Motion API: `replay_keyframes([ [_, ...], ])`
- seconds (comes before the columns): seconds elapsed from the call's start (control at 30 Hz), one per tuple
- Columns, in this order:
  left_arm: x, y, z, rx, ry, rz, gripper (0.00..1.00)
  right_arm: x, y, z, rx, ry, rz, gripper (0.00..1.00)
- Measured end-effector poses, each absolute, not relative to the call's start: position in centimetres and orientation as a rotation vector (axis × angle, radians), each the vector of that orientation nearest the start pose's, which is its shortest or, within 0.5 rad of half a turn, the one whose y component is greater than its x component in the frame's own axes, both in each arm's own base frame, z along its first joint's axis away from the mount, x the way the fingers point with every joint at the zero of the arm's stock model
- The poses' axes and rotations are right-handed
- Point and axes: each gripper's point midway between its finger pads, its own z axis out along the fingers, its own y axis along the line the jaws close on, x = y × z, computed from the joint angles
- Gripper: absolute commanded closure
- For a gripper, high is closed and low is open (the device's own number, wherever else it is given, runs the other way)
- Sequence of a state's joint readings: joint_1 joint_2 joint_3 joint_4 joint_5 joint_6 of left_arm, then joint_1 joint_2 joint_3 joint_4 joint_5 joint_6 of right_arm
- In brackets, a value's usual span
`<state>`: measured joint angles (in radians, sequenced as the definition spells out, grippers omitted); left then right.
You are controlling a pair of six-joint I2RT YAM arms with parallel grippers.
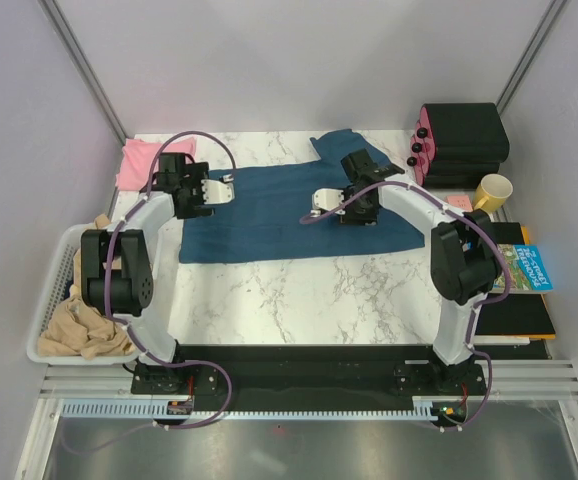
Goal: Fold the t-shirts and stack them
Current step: Fold the tshirt
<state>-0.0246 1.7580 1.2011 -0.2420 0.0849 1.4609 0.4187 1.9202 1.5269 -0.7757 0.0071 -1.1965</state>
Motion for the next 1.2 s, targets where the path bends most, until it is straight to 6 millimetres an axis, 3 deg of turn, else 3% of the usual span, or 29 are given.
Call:
replay_keyframes([
  [0.3, 45.9, -1.5, 9.6, 1.843, 1.779, 0.336, 0.17, 41.0, 15.5, 7.1, -2.062, 1.925, -0.147, 0.5],
  [0.53, 44.5, -1.6, 7.8, 1.898, 1.834, 0.253, 0.17, 41.9, 16.0, 6.3, -2.032, 1.935, -0.151, 0.55],
  [0.77, 44.0, -1.5, 7.3, 1.906, 1.858, 0.231, 0.18, 43.6, 16.8, 4.8, -1.996, 1.931, -0.181, 0.55],
  [0.87, 43.9, -1.5, 7.3, 1.9, 1.867, 0.229, 0.18, 44.3, 17.0, 4.3, -1.987, 1.931, -0.199, 0.68],
  [0.9, 43.9, -1.5, 7.3, 1.896, 1.869, 0.229, 0.18, 44.6, 17.1, 4.1, -1.983, 1.929, -0.209, 0.82],
  [1.0, 43.9, -1.5, 7.3, 1.888, 1.876, 0.227, 0.18, 45.4, 17.3, 3.8, -1.966, 1.924, -0.238, 1.0],
  [1.2, 44.0, -1.5, 7.3, 1.874, 1.88, 0.23, 0.18, 46.6, 17.5, 4.2, -1.924, 1.902, -0.295, 1.0],
])
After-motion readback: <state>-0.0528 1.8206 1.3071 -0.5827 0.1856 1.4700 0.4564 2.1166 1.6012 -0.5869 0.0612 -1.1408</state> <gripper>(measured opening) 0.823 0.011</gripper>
